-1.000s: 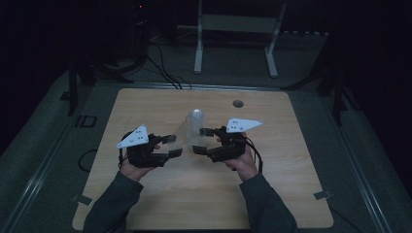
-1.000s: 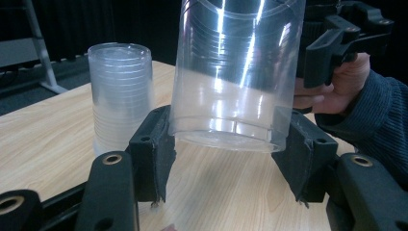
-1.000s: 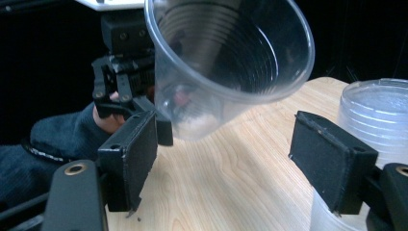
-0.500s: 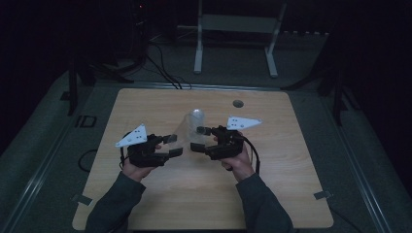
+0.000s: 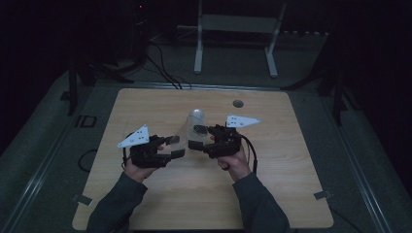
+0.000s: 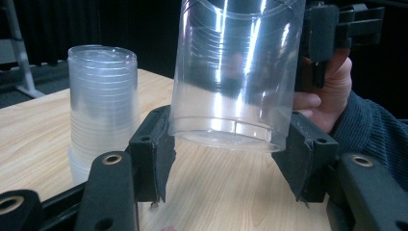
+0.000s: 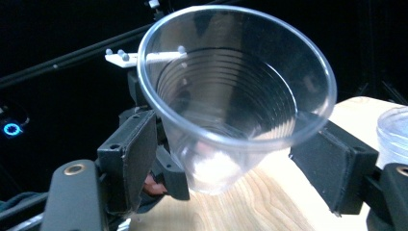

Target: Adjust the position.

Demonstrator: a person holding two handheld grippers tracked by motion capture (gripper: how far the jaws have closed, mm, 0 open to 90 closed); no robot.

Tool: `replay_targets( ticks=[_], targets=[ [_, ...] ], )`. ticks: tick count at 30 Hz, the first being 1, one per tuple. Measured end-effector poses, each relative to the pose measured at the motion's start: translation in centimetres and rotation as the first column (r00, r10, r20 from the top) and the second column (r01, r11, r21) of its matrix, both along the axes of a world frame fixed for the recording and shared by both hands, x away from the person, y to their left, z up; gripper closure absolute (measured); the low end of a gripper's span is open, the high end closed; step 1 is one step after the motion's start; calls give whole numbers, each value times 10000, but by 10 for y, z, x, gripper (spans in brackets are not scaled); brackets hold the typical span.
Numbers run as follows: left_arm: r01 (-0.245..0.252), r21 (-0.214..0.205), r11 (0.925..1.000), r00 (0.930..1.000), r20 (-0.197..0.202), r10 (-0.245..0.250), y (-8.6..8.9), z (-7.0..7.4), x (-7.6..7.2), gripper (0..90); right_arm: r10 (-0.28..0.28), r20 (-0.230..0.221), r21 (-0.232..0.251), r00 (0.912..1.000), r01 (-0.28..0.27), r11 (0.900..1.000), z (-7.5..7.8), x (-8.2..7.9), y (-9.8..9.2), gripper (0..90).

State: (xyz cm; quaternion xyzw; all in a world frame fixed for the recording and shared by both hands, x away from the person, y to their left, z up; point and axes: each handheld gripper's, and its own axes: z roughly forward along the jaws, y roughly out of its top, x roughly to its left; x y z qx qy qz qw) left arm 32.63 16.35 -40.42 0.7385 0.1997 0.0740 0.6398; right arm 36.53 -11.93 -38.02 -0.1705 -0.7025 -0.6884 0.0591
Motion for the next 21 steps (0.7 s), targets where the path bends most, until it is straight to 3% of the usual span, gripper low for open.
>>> replay_targets(
  ticks=[5, 9, 14, 21],
  targets=[
    [81, 57, 10000, 10000, 0, -81, -2, -1, 0, 420, 39, -142, 239, 9999, -36, 9997, -1, 1, 2, 246],
    [77, 98, 9999, 10000, -4, -77, -3, -1, 0, 419, 2, -117, 344, 9999, 2, 9994, -1, 2, 3, 301],
    [102, 210, 9997, 9999, -33, -101, -2, -1, 1, 415, -3, -25, 291, 10000, 4, 9996, 0, 1, 4, 324],
    [-148, 654, 9977, 9999, 4, 148, -4, 2, -1, 307, -130, 45, 183, 9999, 130, 9997, 1, 1, 3, 328]
  ],
)
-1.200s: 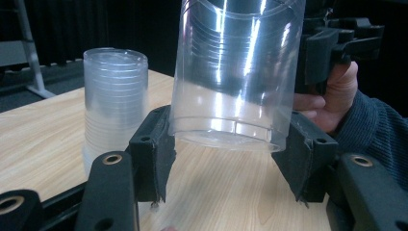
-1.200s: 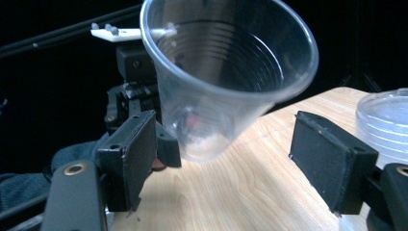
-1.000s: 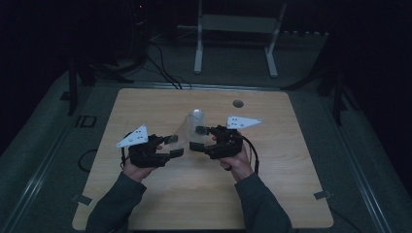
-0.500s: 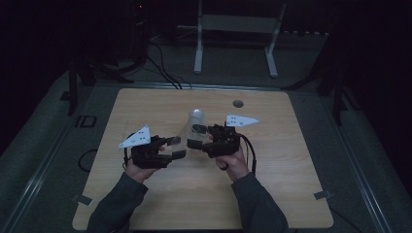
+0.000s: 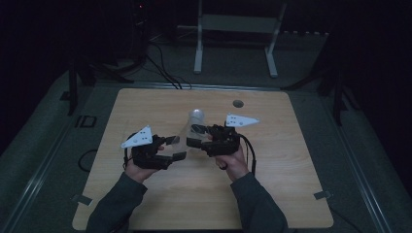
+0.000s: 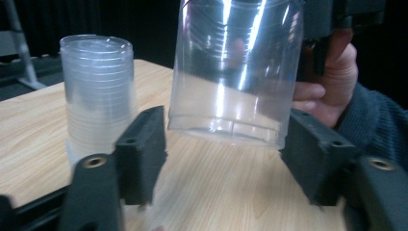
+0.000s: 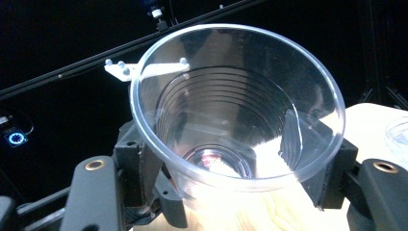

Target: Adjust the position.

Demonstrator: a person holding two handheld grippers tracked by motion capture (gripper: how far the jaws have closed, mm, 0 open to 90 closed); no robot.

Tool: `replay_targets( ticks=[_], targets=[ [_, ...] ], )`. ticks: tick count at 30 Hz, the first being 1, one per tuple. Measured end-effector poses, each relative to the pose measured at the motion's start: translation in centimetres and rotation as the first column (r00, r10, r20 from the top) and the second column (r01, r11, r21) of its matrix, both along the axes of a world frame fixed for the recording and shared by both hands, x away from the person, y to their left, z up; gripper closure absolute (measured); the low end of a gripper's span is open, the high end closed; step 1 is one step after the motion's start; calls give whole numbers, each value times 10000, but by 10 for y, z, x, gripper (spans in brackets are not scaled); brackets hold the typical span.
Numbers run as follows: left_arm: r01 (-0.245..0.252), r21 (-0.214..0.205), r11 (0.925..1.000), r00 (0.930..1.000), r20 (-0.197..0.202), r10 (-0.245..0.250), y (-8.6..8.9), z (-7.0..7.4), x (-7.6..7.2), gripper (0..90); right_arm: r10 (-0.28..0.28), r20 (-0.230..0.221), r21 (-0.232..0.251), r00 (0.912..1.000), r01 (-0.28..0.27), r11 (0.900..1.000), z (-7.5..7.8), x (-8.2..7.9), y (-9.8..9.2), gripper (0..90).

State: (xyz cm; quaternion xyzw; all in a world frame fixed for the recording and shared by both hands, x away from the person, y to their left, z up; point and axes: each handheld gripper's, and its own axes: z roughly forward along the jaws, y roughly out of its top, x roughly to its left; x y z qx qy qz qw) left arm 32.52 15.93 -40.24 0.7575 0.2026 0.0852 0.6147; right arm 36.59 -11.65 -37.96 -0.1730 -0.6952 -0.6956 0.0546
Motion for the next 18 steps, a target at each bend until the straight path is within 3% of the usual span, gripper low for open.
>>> replay_targets(
  ticks=[18],
  targets=[
    [-575, 961, 9937, 9981, 276, 551, -2, 6, -4, 273, -386, 515, -949, 9979, 434, 9945, 5, -3, 1, 328]
  ],
)
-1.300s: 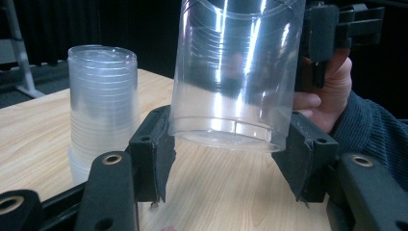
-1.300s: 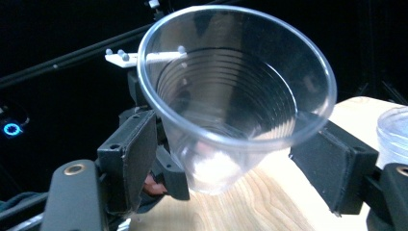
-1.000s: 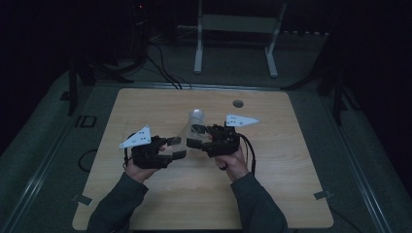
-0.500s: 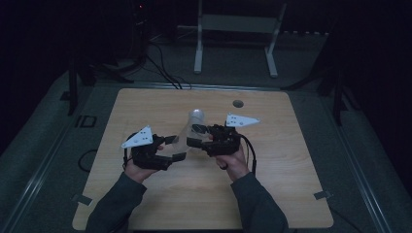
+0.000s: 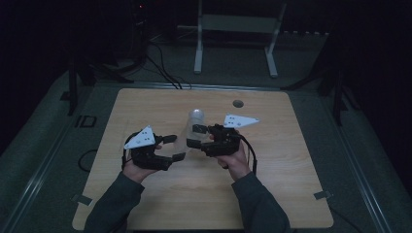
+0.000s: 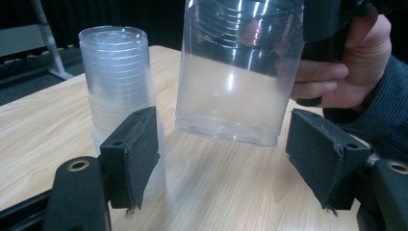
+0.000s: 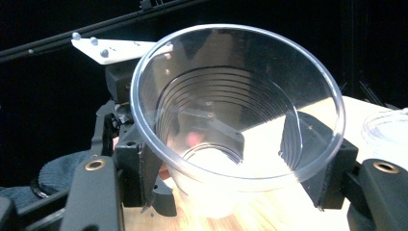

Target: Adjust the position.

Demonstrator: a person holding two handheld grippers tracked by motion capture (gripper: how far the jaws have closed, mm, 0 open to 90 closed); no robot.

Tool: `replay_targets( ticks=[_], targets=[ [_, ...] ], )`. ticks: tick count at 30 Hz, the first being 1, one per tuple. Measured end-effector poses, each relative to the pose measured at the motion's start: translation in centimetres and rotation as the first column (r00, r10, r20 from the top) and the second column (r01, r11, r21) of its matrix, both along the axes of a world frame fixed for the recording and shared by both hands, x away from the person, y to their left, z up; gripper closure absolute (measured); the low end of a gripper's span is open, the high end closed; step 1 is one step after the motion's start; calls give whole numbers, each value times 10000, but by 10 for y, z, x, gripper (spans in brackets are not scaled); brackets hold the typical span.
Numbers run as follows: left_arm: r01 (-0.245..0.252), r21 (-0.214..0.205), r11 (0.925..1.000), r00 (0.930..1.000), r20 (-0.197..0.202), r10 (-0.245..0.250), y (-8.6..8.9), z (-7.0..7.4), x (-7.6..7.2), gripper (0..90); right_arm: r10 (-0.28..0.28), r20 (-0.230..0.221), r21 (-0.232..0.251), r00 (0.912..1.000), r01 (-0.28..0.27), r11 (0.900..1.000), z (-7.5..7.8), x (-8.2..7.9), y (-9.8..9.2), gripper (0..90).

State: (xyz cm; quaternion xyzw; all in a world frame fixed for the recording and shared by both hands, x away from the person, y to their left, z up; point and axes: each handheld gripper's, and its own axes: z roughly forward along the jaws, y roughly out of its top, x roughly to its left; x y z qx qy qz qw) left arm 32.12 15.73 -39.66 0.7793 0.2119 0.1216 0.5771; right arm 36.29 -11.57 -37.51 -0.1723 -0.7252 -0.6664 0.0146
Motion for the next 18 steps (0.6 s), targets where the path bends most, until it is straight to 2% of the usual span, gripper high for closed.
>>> replay_targets(
  ticks=[4, 6, 12, 13, 14, 16, 17, 18],
  targets=[
    [-110, 223, 9997, 9999, 100, 108, -1, 1, -1, 272, -67, 74, -123, 10000, 68, 9999, 1, 0, 0, 328],
    [-284, 464, 9985, 9995, 161, 277, -2, 2, -2, 272, -219, 126, -476, 9997, 225, 9986, 2, -1, 1, 328],
    [-432, 963, 9944, 9988, 283, 406, -5, 2, -3, 272, -403, 353, -991, 9986, 436, 9941, 3, -2, 2, 328],
    [-466, 1102, 9928, 9986, 315, 434, -6, 2, -3, 272, -443, 417, -1143, 9981, 488, 9922, 3, -3, 3, 328],
    [-546, 1472, 9876, 9979, 435, 487, -10, 1, -4, 272, -573, 588, -1512, 9966, 657, 9863, 5, -5, 6, 328],
    [-546, 1472, 9876, 9979, 435, 487, -10, 1, -4, 272, -592, 673, -1693, 9960, 698, 9831, 6, -6, 8, 328],
    [-588, 1715, 9834, 9974, 501, 509, -13, 0, -5, 272, -592, 673, -1693, 9960, 698, 9831, 6, -6, 8, 328],
    [-610, 1820, 9814, 9972, 525, 523, -14, 0, -5, 272, -572, 874, -1957, 9945, 735, 9779, 7, -8, 12, 328]
  ],
)
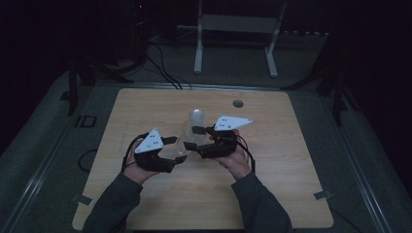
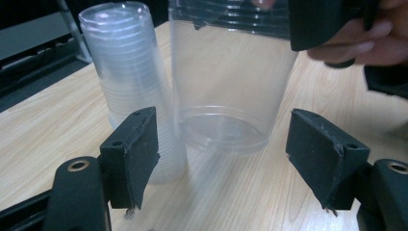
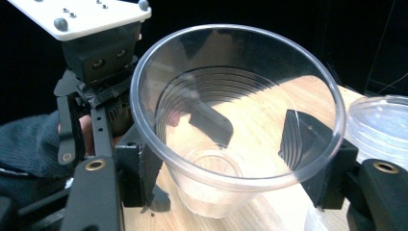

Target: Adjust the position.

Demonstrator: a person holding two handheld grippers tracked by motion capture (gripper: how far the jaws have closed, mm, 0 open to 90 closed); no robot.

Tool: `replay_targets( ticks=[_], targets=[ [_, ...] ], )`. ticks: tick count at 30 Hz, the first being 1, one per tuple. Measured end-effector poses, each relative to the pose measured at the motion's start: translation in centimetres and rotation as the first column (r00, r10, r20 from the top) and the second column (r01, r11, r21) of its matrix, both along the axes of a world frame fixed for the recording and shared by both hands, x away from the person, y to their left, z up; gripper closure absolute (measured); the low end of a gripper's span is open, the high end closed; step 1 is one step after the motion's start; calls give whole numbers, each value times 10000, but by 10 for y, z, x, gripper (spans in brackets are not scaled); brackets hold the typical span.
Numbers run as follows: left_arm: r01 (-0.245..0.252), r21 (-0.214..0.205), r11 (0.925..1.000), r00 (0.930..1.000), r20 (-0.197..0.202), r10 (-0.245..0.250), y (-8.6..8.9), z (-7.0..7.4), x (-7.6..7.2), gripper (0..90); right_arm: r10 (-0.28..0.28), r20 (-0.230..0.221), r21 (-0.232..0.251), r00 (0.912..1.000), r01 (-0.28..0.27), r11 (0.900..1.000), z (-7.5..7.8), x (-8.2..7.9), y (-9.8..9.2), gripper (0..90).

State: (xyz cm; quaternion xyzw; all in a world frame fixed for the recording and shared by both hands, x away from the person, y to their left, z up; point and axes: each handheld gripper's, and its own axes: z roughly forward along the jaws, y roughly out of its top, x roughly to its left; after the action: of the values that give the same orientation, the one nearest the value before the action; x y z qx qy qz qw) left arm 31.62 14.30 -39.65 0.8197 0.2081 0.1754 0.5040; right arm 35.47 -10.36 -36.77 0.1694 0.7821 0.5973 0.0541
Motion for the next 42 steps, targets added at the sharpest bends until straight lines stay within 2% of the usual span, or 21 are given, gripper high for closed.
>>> replay_targets(
  ticks=[2, 11, 19, 27, 30, 35, 37, 42],
  targets=[
    [-84, 222, 9997, 10000, 39, 83, -2, -1, 0, 273, -14, 147, -326, 9999, 19, 9995, 2, -2, 4, 328],
    [-194, 239, 9995, 9998, -43, 195, -2, -2, 1, 304, -191, 198, -858, 9996, 207, 9961, 3, -3, 9, 328],
    [-203, 296, 9994, 9997, -143, 207, -5, -6, 2, 327, -185, 343, -1149, 9992, 223, 9931, 3, -6, 13, 327],
    [-51, 282, 9996, 9997, -237, 58, -7, -7, 2, 396, -179, 380, -1310, 9991, 227, 9911, 1, -7, 16, 319],
    [-35, 136, 9999, 9996, -269, 39, -7, -8, 2, 406, -135, 376, -1248, 9992, 181, 9920, 1, -7, 15, 298],
    [72, -96, 9999, 9995, -309, -75, -7, -7, 2, 408, 69, 207, -857, 9998, -51, 9963, -1, -7, 12, 249],
    [119, -199, 9997, 9994, -327, -125, -6, -7, 2, 408, 271, 102, -526, 9996, -266, 9983, -1, -6, 10, 239],
    [273, -530, 9982, 9984, -482, -299, -6, -9, 3, 409, 320, 50, 140, 9995, -321, 9994, -2, -5, 6, 237]
  ],
)
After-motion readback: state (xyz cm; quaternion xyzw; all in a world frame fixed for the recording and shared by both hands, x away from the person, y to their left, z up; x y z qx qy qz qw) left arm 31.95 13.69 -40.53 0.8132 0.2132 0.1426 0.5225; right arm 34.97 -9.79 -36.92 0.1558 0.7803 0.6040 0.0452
